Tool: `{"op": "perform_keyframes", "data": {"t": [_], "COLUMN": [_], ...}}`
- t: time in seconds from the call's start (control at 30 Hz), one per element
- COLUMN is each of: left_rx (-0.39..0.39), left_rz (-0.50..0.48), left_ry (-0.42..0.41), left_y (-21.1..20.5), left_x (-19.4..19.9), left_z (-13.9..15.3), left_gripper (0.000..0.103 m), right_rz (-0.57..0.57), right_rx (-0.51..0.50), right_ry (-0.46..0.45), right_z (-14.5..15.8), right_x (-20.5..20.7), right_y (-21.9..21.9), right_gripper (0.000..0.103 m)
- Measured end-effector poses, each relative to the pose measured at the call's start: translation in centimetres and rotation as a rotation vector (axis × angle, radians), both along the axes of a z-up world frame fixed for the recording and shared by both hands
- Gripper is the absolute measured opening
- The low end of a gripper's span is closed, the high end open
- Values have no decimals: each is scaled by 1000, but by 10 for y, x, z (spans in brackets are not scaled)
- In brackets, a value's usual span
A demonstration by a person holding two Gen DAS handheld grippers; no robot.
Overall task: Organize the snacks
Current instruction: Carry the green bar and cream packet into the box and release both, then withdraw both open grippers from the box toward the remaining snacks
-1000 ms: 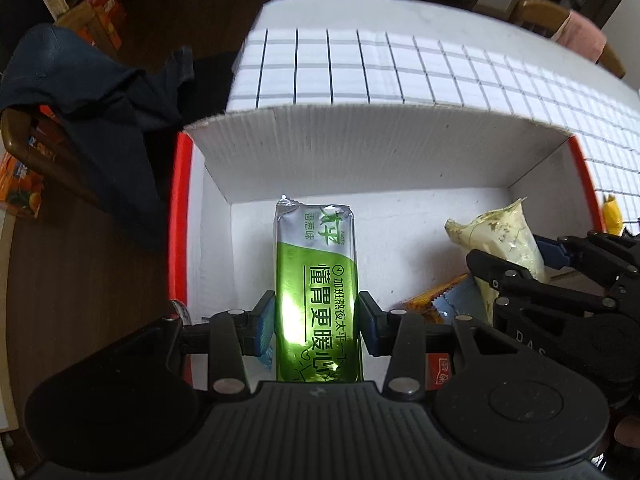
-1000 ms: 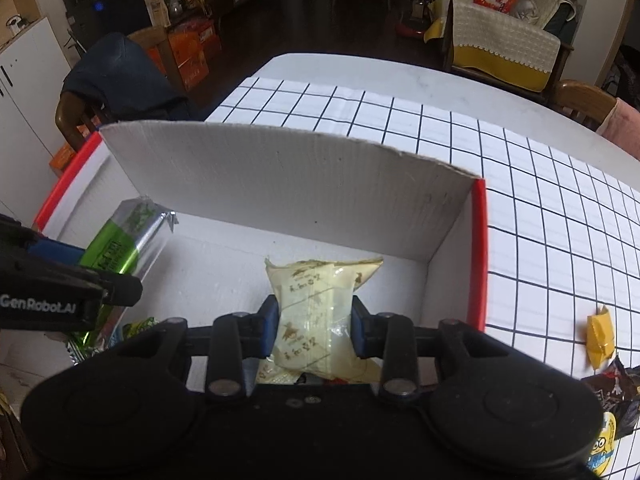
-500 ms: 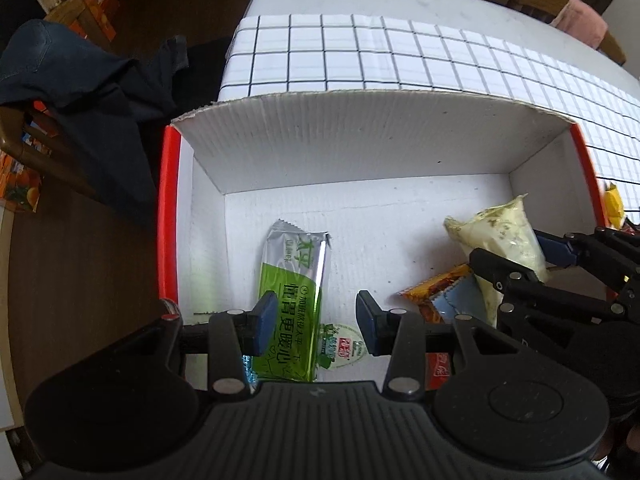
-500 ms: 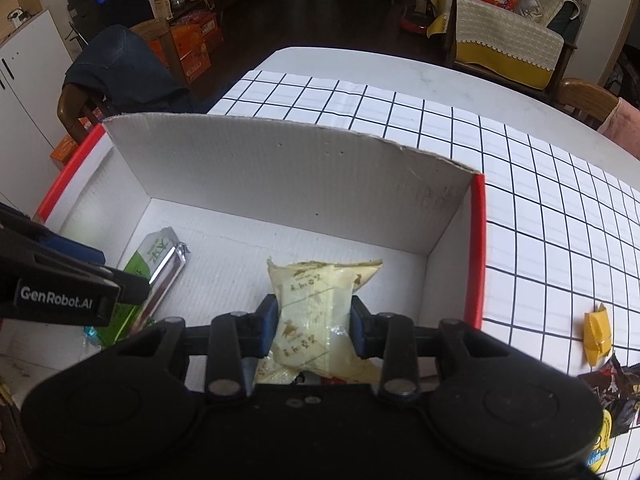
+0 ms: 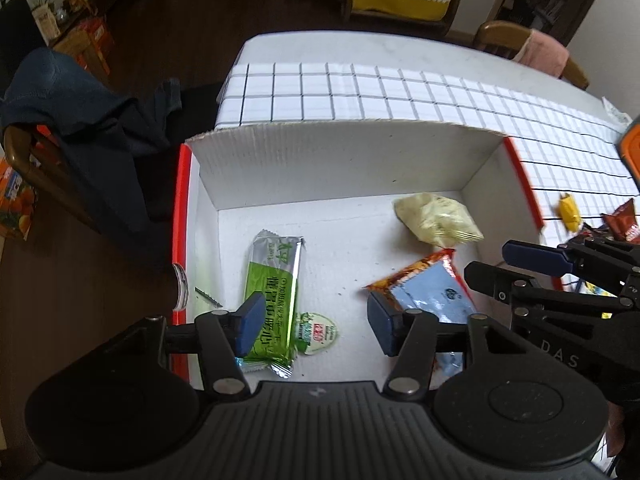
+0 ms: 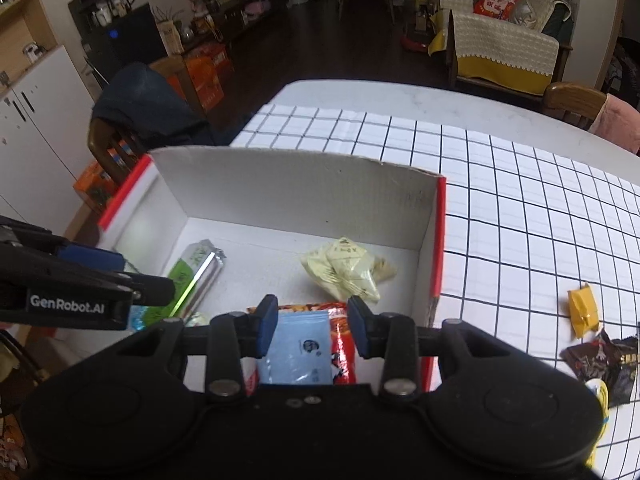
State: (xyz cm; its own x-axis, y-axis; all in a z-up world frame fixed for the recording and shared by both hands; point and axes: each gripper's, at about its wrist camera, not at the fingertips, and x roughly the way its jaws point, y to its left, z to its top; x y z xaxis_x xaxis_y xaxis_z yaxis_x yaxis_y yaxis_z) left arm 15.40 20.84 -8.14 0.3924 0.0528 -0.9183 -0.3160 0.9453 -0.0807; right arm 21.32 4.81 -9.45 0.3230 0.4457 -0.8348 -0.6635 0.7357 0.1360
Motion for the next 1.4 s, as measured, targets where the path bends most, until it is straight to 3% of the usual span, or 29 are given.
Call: {"op": "perform_keyframes", "data": {"t": [0.17, 0.53, 0.63, 0.77, 0.87, 1.1, 1.4], "left_rx": [17, 79, 81, 71, 67, 47, 27], "left_rz": [-17, -51, -69, -101, -126, -207, -264], "left_ry": [-55, -195, -230, -263, -298, -363, -361], "left_y": [-14, -50, -63, -83, -100, -144, -203], "left_x": [-17, -45, -49, -50, -49, -40, -21], "left_z": [17, 53, 62, 68, 70, 67, 50], "left_gripper": [58, 72, 75, 75, 80, 84, 84], "right_rz": [4, -9, -19, -34, -52, -100, -185], "right_rx": [49, 134, 168, 208, 216, 208, 159], "right_ry": [-6, -31, -34, -56, -63, -88, -104], "right_z": [18, 44, 50, 57, 60, 60, 49], "right_x": [-14, -38, -42, -47, -47, -42, -24], "right_y": [-15, -58, -74, -97, -115, -163, -238], "right_gripper": [38, 42, 50, 82, 84, 103, 103]}}
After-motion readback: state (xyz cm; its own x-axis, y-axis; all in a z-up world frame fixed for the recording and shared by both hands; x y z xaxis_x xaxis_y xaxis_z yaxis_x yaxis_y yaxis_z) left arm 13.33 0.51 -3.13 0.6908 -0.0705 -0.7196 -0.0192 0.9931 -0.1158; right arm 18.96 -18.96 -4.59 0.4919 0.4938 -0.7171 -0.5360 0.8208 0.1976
